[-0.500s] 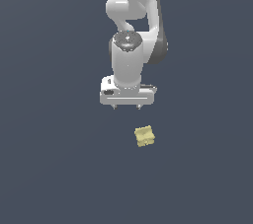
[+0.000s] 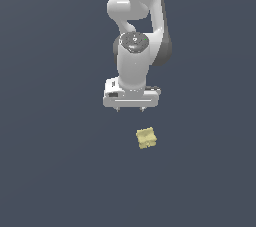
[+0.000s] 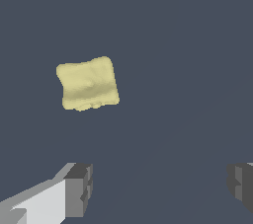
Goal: Pick up the object and move it to a goal position.
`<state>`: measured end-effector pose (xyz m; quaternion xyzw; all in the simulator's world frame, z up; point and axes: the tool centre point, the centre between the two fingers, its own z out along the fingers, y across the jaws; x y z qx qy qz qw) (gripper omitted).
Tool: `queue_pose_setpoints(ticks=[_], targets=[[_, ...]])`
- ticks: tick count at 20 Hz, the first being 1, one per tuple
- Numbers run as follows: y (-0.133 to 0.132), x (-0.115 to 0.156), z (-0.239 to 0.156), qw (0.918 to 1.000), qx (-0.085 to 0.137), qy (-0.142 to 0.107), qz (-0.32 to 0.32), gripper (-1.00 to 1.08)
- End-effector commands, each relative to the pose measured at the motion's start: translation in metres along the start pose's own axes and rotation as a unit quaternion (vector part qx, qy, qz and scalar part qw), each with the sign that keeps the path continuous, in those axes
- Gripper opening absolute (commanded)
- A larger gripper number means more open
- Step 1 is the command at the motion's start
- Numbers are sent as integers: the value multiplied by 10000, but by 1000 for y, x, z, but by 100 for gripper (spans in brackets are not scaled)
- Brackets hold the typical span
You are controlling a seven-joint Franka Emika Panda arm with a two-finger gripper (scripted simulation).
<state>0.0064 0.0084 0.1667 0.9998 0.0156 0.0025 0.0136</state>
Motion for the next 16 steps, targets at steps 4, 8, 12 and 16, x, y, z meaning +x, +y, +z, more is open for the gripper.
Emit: queue_pose_setpoints(ticks=[4, 8, 12, 16], targets=[[-1, 1, 0, 10000, -20, 6, -31, 100], [-5, 6, 4, 10000, -18, 6, -87, 100], [-13, 15, 12, 9998, -8, 3, -203, 100], [-26, 28, 25, 9993, 13, 0, -378, 100]])
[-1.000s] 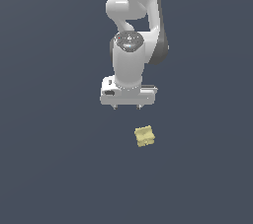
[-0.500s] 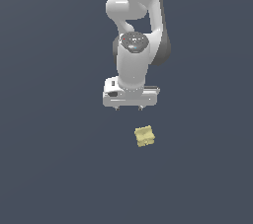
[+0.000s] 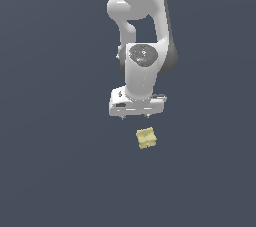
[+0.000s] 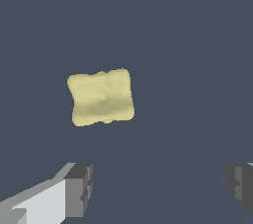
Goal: Pick up the object and move it to a goal position.
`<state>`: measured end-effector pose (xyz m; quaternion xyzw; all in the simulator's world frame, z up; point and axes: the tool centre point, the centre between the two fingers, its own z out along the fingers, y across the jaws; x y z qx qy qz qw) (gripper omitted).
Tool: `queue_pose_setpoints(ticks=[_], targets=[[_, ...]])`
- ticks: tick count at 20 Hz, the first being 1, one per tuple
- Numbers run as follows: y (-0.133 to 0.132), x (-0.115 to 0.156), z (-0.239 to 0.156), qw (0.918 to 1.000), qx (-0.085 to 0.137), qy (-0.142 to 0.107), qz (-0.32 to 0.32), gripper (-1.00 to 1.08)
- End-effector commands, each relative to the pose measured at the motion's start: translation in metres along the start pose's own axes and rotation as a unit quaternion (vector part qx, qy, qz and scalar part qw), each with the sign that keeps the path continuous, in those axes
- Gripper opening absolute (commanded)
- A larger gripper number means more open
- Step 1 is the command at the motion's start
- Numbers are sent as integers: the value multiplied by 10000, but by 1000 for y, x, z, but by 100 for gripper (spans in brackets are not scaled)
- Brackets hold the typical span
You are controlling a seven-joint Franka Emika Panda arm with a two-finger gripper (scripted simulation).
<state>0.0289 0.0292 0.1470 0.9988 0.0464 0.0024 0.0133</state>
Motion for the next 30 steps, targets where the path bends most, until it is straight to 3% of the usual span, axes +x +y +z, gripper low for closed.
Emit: queue_pose_setpoints(ticks=[1, 13, 22, 30], targets=[[-9, 9, 9, 9999, 17, -5, -123, 100], [-46, 44, 52, 9981, 122, -9, -612, 100], [-50, 46, 60, 9978, 132, -14, -648, 100], [-51, 45, 97, 9978, 134, -11, -654, 100]])
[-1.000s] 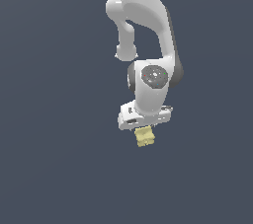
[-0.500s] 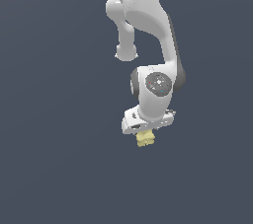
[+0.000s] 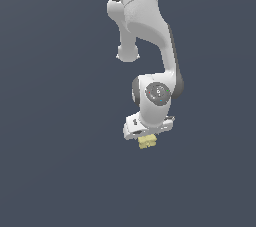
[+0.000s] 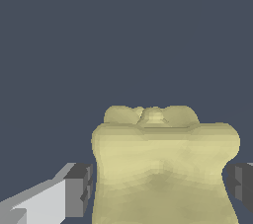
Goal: Pick up the object and move it to a goal position.
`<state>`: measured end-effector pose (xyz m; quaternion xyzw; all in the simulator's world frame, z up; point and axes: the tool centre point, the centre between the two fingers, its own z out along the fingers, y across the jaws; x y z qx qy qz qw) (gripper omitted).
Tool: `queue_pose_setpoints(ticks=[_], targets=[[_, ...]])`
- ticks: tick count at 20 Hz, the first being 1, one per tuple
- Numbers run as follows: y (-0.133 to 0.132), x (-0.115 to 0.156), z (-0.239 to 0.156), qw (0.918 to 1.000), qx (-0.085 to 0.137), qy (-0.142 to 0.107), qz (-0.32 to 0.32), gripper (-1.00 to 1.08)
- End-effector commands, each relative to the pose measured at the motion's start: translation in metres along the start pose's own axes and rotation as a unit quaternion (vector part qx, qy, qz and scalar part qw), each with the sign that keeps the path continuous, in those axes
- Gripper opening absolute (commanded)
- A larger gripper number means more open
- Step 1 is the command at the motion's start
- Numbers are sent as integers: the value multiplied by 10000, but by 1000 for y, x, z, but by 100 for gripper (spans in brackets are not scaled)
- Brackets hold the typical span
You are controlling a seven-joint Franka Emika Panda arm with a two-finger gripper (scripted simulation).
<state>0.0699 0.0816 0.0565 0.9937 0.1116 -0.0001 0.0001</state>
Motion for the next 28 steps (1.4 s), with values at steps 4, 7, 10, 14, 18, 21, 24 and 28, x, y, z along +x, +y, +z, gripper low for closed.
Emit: queue_pose_setpoints(ticks=[4, 7, 10, 14, 18, 21, 24, 28], targets=[[0, 0, 18, 10000, 0, 1, -3, 100], [0, 1, 17, 10000, 0, 1, -3, 100], [0, 1, 17, 10000, 0, 1, -3, -100], [0, 1, 17, 10000, 0, 1, -3, -100], [0, 1, 17, 10000, 0, 1, -3, -100], [4, 2, 14, 10000, 0, 1, -3, -100], [14, 2, 4, 10000, 0, 1, -3, -100], [38, 5, -17, 10000, 3, 1, -4, -100]])
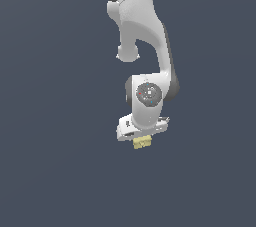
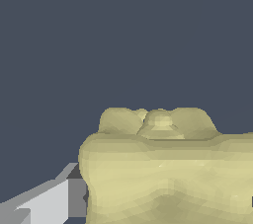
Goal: Pick up the object and move it to a goal position.
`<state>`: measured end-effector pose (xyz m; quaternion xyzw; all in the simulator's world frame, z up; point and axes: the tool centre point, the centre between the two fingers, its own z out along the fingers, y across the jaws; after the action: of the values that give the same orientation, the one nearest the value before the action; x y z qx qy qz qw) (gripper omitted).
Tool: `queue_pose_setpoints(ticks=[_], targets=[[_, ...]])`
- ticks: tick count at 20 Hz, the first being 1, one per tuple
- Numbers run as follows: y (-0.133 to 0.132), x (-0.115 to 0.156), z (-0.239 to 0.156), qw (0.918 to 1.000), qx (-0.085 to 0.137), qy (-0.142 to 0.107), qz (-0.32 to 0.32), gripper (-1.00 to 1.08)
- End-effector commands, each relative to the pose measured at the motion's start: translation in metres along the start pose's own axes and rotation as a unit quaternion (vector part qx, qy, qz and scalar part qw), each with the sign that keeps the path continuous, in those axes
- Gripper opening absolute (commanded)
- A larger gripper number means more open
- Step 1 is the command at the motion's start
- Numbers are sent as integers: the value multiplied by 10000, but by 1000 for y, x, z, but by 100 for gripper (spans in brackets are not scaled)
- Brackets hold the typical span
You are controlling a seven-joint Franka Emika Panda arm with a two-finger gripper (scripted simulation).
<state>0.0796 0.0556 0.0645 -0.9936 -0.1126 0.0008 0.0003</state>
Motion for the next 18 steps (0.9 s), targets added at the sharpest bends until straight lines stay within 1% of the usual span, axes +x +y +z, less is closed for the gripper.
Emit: queue_pose_setpoints(ticks=[1, 10, 14, 18], targets=[[17, 2, -16, 10000, -2, 7, 6, -100], [86, 10, -79, 10000, 0, 8, 5, -100], [106, 14, -96, 10000, 0, 8, 5, -100], [117, 16, -106, 10000, -3, 8, 5, -100]])
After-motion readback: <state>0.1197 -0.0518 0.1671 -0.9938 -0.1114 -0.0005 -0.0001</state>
